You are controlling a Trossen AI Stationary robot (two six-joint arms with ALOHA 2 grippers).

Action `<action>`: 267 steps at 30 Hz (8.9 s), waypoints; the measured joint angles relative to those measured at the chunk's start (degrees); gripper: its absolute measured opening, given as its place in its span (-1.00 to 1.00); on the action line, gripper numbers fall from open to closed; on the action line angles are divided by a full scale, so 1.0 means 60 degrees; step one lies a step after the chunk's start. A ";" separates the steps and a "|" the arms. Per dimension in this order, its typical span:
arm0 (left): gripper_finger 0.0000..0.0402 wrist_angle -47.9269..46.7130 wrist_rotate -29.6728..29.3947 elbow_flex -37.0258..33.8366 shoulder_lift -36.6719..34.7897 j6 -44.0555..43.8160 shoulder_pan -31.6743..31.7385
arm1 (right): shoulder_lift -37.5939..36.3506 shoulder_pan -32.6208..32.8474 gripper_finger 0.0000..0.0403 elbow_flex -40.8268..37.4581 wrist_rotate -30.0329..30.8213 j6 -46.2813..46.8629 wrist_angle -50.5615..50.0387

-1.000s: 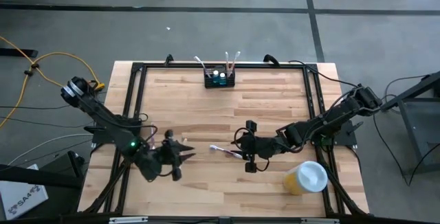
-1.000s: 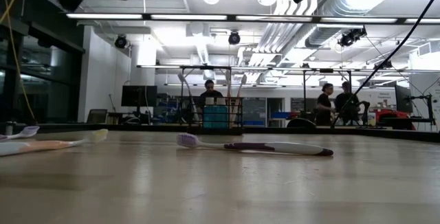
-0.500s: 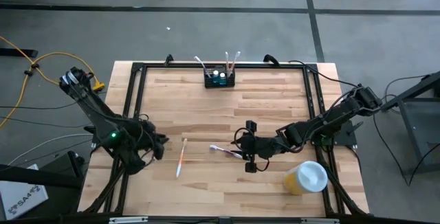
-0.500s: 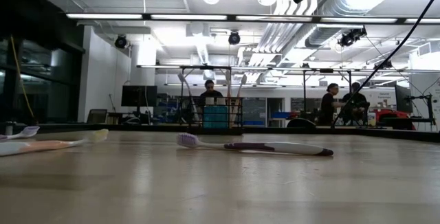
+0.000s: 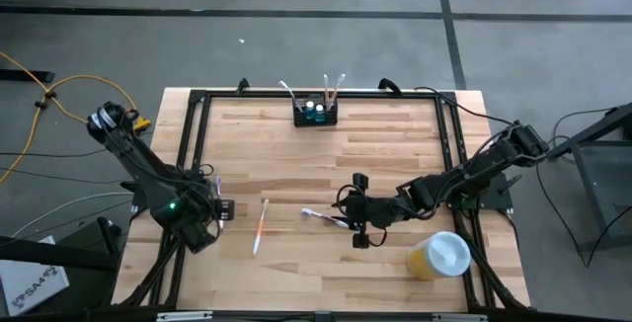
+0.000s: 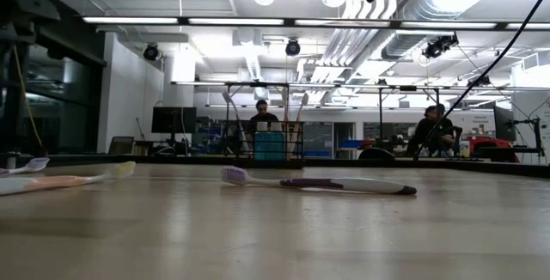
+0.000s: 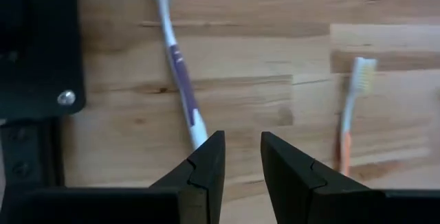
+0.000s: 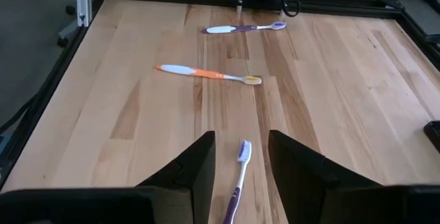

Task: Pick & Place toothbrushing station
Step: Put the left purple toothbrush into the wire organizer

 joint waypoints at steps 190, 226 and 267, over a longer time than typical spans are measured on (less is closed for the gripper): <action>-0.99 0.4402 -0.7965 -0.2051 0.1264 0.4740 0.0790 | -0.0002 0.0001 -0.36 -0.0004 -0.1720 -0.0922 -0.0570; -0.99 0.9386 -1.1220 -0.2033 0.1326 1.2761 0.4309 | -0.0004 -0.1909 -0.36 -0.0004 -0.1349 -0.2245 0.0385; -1.00 2.2423 -0.2793 -0.2033 0.2576 2.5086 0.4634 | -0.0004 -0.2561 -0.36 -0.0004 -0.2685 -0.4506 0.4634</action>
